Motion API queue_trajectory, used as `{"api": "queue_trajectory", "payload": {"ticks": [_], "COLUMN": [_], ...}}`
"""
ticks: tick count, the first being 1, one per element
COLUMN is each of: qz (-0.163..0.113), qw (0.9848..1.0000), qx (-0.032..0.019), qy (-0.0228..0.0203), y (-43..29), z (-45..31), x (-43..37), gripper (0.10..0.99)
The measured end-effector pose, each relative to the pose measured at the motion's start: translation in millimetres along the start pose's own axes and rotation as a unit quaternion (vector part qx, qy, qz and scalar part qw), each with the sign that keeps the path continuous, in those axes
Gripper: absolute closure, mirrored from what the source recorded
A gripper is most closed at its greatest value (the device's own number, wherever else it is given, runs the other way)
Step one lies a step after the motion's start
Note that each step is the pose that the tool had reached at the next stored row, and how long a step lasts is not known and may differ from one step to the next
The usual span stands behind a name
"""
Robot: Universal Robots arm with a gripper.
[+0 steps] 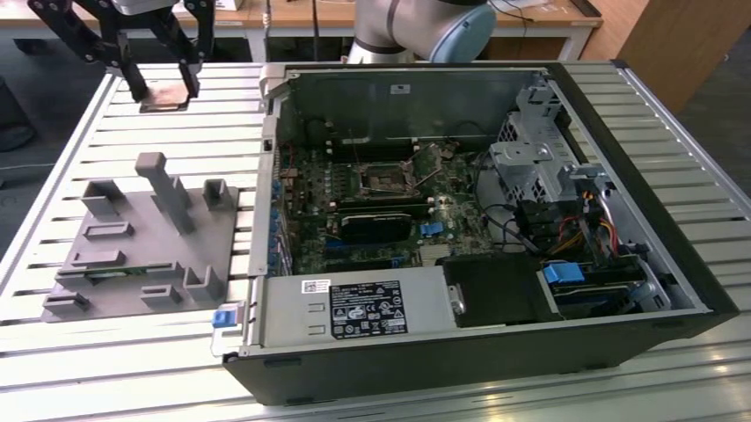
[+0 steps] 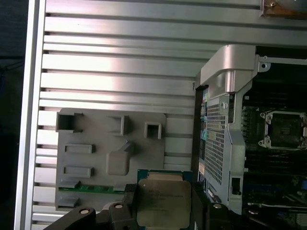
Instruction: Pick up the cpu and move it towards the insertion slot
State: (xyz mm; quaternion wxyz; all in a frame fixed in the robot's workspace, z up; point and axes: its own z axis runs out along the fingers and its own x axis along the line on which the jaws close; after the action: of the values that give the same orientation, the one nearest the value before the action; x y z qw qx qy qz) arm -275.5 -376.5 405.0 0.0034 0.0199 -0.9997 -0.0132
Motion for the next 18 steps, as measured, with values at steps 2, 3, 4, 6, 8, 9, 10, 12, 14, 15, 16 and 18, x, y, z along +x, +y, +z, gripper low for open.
{"api": "queue_trajectory", "payload": {"ticks": [2,3,4,6,8,9,10,12,14,15,16,18], "qz": [0.0,0.0,0.0,0.0,0.0,0.0,0.0,0.0,0.0,0.0,0.0,0.0], "qw": [1.0,1.0,1.0,1.0,1.0,1.0,1.0,1.0,1.0,1.0,1.0,1.0], "qx": [0.0,0.0,0.0,0.0,0.0,0.0,0.0,0.0,0.0,0.0,0.0,0.0], "qy": [0.0001,0.0,0.0,0.0,0.0,0.0,0.0,0.0,0.0,0.0,0.0,0.0], "y": [0.1,0.1,0.2,0.2,0.1,0.1,0.0,0.0,-0.1,-0.2,-0.2,-0.4], "z": [-0.1,-0.1,0.0,-0.1,-0.1,-0.1,-0.1,-0.1,-0.2,-0.2,-0.2,-0.2], "x": [-3.5,-5.3,-7.0,-10.3,-13.8,-15.4,-16.9,-20.0,-23.3,-24.8,-26.3,-29.2], "gripper": [0.545,0.545,0.545,0.545,0.545,0.545,0.545,0.545,0.545,0.545,0.545,0.545]}}
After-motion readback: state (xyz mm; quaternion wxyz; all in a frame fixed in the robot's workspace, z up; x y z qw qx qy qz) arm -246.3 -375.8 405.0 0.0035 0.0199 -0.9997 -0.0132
